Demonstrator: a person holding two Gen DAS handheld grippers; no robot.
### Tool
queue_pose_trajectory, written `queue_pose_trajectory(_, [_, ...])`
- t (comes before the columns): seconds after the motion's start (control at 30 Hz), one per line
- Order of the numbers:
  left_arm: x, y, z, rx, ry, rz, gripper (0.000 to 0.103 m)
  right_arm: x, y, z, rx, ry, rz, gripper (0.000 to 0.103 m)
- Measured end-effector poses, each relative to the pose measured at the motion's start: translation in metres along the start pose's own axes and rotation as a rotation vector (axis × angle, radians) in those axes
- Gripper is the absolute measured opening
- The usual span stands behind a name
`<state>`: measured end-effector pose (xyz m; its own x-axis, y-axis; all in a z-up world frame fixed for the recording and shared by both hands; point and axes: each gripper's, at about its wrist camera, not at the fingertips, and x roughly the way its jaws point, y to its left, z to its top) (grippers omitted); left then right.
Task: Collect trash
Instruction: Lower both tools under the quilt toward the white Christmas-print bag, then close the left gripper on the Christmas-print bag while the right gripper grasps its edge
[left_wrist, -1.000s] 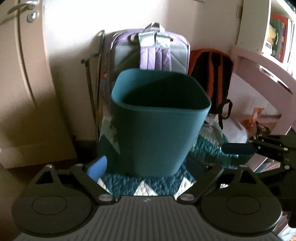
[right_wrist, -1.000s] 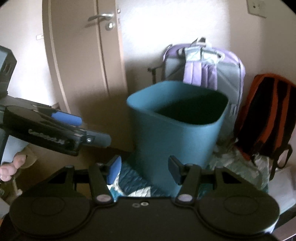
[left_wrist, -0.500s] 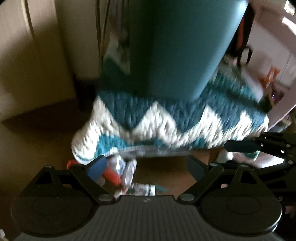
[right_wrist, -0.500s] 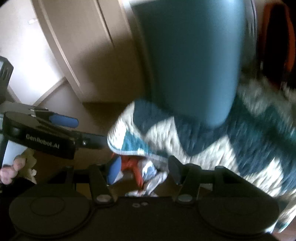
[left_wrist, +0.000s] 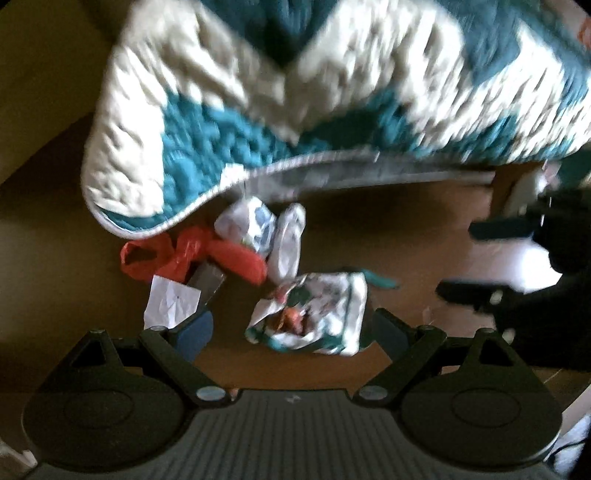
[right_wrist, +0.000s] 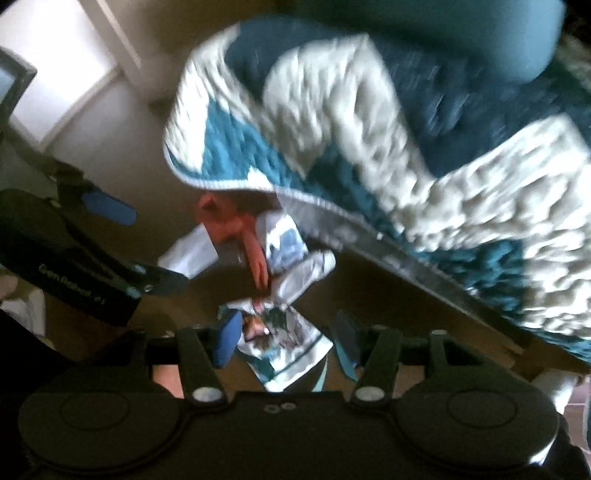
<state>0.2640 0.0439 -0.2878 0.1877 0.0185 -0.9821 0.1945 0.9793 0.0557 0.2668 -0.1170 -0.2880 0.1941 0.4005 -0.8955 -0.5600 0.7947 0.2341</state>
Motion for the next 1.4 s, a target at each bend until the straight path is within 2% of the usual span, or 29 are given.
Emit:
queue_pose_trajectory(0.17, [0.049,0.011,-0.001,0.038,0.100,-0.002,0.094,0.058,-0.008,-0.003,-0.039,0.049,0.003,0.056])
queue_pose_trajectory(0.37, [0.112,0.020,-0.007,0.020,0.221,-0.017,0.094,0.123,-0.017,-0.006,-0.107,0.128,0.015,0.056])
queue_pose_trajectory(0.57, [0.161,0.015,-0.020,-0.040,0.266,-0.061,0.093,0.176,-0.019,-0.011,-0.201,0.202,0.004,0.056])
queue_pose_trajectory(0.67, [0.178,0.008,-0.027,-0.043,0.263,-0.090,0.093,0.197,-0.021,-0.013,-0.234,0.249,0.021,0.056])
queue_pose_trajectory(0.77, [0.192,0.005,-0.032,-0.029,0.239,-0.083,0.093,0.214,-0.020,-0.013,-0.285,0.270,0.021,0.056])
queue_pose_trajectory(0.8, [0.196,0.005,-0.033,-0.026,0.231,-0.085,0.091,0.219,-0.019,-0.013,-0.296,0.279,0.027,0.056])
queue_pose_trajectory(0.93, [0.211,0.003,-0.038,0.009,0.211,-0.073,0.073,0.235,-0.015,-0.015,-0.366,0.283,0.037,0.056])
queue_pose_trajectory(1.07, [0.224,0.003,-0.042,0.007,0.210,-0.089,0.069,0.248,-0.009,-0.015,-0.411,0.290,0.047,0.056])
queue_pose_trajectory(1.13, [0.231,0.005,-0.043,-0.003,0.213,-0.101,0.061,0.255,-0.008,-0.014,-0.408,0.297,0.061,0.055])
queue_pose_trajectory(1.27, [0.240,0.006,-0.044,-0.007,0.211,-0.126,0.059,0.264,-0.004,-0.013,-0.414,0.297,0.061,0.054])
queue_pose_trajectory(1.4, [0.249,0.005,-0.044,-0.012,0.217,-0.128,0.047,0.274,-0.001,-0.013,-0.410,0.304,0.050,0.053])
